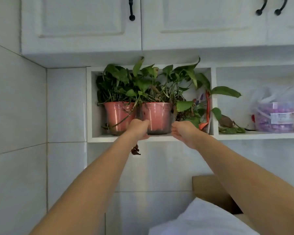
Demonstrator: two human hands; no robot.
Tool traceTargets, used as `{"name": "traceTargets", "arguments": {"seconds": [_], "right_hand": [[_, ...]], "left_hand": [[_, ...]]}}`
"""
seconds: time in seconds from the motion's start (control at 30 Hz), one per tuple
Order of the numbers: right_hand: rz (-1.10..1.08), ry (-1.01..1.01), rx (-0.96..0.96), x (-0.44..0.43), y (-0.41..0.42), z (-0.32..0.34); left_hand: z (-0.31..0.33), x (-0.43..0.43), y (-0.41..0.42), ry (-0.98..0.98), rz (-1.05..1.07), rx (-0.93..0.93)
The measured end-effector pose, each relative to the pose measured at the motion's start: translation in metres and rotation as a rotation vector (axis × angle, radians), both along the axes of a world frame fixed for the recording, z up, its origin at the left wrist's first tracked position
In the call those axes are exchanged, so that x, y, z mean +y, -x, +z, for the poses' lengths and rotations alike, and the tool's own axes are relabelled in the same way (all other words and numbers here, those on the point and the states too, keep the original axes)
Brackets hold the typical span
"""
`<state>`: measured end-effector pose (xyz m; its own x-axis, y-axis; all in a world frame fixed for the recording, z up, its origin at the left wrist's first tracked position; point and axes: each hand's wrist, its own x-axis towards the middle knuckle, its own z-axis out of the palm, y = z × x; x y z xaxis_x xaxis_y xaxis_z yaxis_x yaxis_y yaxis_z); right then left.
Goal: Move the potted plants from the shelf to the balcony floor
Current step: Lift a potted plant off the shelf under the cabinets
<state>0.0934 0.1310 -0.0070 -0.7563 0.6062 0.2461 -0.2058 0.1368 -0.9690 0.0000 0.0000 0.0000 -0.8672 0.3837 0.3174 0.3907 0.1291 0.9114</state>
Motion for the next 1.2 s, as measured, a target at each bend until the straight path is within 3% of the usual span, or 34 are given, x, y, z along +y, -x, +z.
{"name": "traceTargets", "arguments": {"seconds": [0.1,0.33,0.53,0.7,1.2], "right_hand": [[-0.086,-0.035,-0.014,0.018,0.036,0.008],[-0.002,0.133,-0.004,0.043,0.098,0.018],[0.012,0.159,-0.057,0.049,0.118,0.020],[-0.048,0.122,-0.079,0.048,0.114,0.021],[0.039,0.194,-0.083,0.020,0.055,0.024]], "left_hand": [[0.006,0.013,0.044,-0.018,0.025,0.019],[0.017,0.046,0.094,-0.131,-0.196,-0.286],[0.012,0.064,0.121,-0.213,-0.284,-0.388],[0.014,0.061,0.112,-0.195,-0.300,-0.369],[0.020,0.018,0.049,-0.133,-0.238,-0.333]]}}
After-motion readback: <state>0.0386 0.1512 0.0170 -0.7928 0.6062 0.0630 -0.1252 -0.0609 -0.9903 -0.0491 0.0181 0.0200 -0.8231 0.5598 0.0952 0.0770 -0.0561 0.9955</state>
